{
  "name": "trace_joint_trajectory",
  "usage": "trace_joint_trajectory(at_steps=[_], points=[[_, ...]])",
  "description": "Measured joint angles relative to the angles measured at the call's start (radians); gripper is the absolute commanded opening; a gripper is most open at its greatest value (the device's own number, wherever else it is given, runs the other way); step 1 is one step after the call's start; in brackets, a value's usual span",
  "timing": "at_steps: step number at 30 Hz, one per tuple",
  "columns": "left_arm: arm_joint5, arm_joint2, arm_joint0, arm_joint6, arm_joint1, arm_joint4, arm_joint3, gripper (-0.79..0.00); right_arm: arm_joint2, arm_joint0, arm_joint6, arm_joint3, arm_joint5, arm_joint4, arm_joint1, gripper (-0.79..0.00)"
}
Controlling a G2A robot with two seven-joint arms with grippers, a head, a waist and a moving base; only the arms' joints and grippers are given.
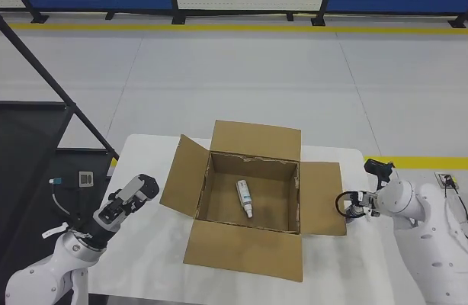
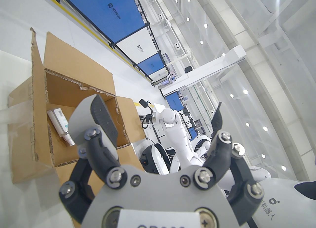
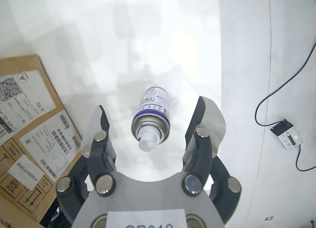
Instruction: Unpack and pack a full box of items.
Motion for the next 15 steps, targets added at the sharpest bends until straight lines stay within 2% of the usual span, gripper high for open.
trace_joint_trajectory(at_steps=[5,8,12,15], points=[[0.000,0.000,0.000,0.000,0.000,0.000,0.000,0.000,0.088,-0.067,0.031,-0.231,0.125,-0.094,0.018,0.000],[0.000,0.000,0.000,0.000,0.000,0.000,0.000,0.000,0.085,-0.075,0.063,-0.369,0.104,-0.119,0.020,0.000],[0.000,0.000,0.000,0.000,0.000,0.000,0.000,0.000,-0.032,-0.029,0.098,-0.523,0.058,-0.136,0.009,0.000],[-0.005,-0.005,0.014,0.028,0.002,0.003,-0.007,0.000,-0.171,0.053,0.106,-0.533,0.007,-0.116,-0.009,0.000]])
